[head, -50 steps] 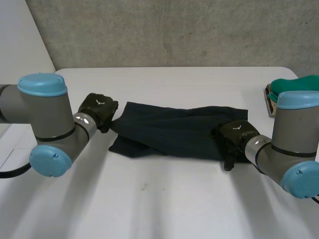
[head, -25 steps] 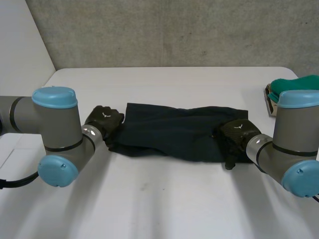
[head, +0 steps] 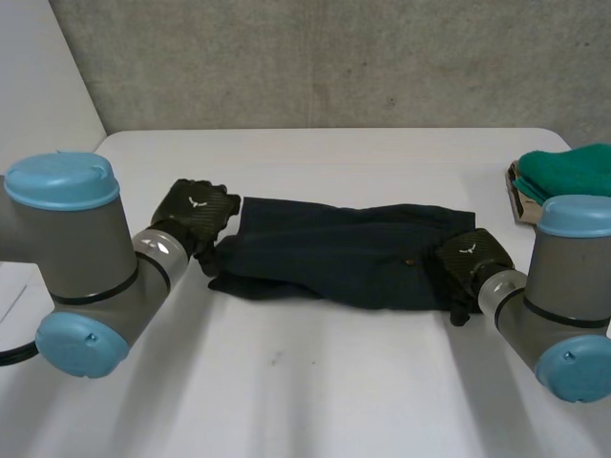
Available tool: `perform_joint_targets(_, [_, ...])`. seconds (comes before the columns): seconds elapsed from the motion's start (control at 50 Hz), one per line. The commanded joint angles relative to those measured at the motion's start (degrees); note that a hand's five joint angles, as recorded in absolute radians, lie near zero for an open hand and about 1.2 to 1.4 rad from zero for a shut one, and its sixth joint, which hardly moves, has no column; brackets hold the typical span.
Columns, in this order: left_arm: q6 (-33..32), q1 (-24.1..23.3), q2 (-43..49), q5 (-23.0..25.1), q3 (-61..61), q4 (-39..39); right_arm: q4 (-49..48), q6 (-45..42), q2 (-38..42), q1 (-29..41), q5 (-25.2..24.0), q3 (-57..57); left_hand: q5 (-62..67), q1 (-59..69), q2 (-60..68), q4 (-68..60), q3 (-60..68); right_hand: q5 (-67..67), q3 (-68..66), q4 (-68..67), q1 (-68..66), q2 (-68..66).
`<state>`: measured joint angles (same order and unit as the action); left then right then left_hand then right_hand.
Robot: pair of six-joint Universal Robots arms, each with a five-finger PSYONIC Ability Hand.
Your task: Fold the laundry.
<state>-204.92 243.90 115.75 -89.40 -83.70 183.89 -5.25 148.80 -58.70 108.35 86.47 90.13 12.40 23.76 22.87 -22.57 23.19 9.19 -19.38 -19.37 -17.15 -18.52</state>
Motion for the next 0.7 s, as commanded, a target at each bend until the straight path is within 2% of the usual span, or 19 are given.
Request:
perform_joint_targets(0.02, [2.42, -0.79, 0.52, 0.02, -0.85, 0.16, -5.46, -1.24, 0.34, -1.91, 1.77, 1.80, 1.11, -0.26, 0.64, -0.93, 0.32, 33.19, -33.00, -33.01, -35.23, -33.85])
perform_joint_targets(0.04, [2.59, -0.79, 0.52, 0.02, -0.85, 0.16, -6.08, -1.24, 0.25, -2.43, 1.69, 1.89, 1.11, -0.26, 0.64, -0.93, 0.32, 52.10, -51.91, -51.92, -54.14, -52.77])
perform_joint_targets(0.06, [2.77, -0.88, 0.52, 0.02, -0.85, 0.16, -6.08, -1.32, 0.25, -2.70, 1.68, 1.89, 1.11, -0.26, 0.64, -0.93, 0.32, 60.73, -60.54, -60.54, -62.76, -61.39])
perform_joint_targets(0.18, [2.95, -0.88, -0.44, -0.16, -1.03, 0.07, -5.91, -4.48, -0.27, -5.34, 1.42, 2.42, 1.11, -0.26, 0.64, -0.93, 0.32, 60.81, -60.62, -60.63, -62.85, -61.48])
perform_joint_targets(0.24, [2.86, -0.80, -1.23, -0.16, -1.90, 0.07, -5.91, -9.31, -0.89, -8.15, 1.42, 3.03, 0.94, -0.43, 0.47, -0.77, 0.15, 60.81, -60.62, -60.63, -62.85, -61.48])
perform_joint_targets(0.32, [2.95, -0.36, -3.34, 0.02, -3.49, 0.16, -5.55, -19.41, -2.29, -11.93, 1.60, 2.86, 0.94, -0.43, 0.47, -0.77, 0.15, 60.81, -60.62, -60.63, -62.85, -61.48])
perform_joint_targets(0.4, [2.95, -0.27, -4.05, 0.11, -4.37, 0.16, -6.35, -28.73, -3.44, -11.67, 1.95, 1.02, -0.24, -1.60, -0.70, 0.41, -1.03, 60.81, -60.62, -60.63, -62.85, -61.48])
perform_joint_targets(0.44, [2.95, -0.27, -4.13, 0.02, -4.46, 0.16, -6.87, -31.45, -3.88, -7.83, 1.69, -1.69, -0.41, -1.77, -0.88, 0.58, -1.20, 60.81, -60.62, -60.63, -62.85, -61.48])
perform_joint_targets(0.56, [2.95, -0.27, -4.13, -0.07, -4.54, 0.16, -7.40, -32.35, -2.65, 4.75, 0.63, -8.30, -0.41, -1.77, -0.88, 0.58, -1.20, 60.81, -60.62, -60.63, -62.85, -61.48])
perform_joint_targets(0.7, [2.95, -0.18, -4.13, -0.16, -4.81, 0.16, -8.81, -34.19, 1.04, 16.80, -8.41, -7.60, -2.59, -3.96, -3.06, 2.77, -3.38, 60.81, -60.62, -60.63, -62.85, -61.48])
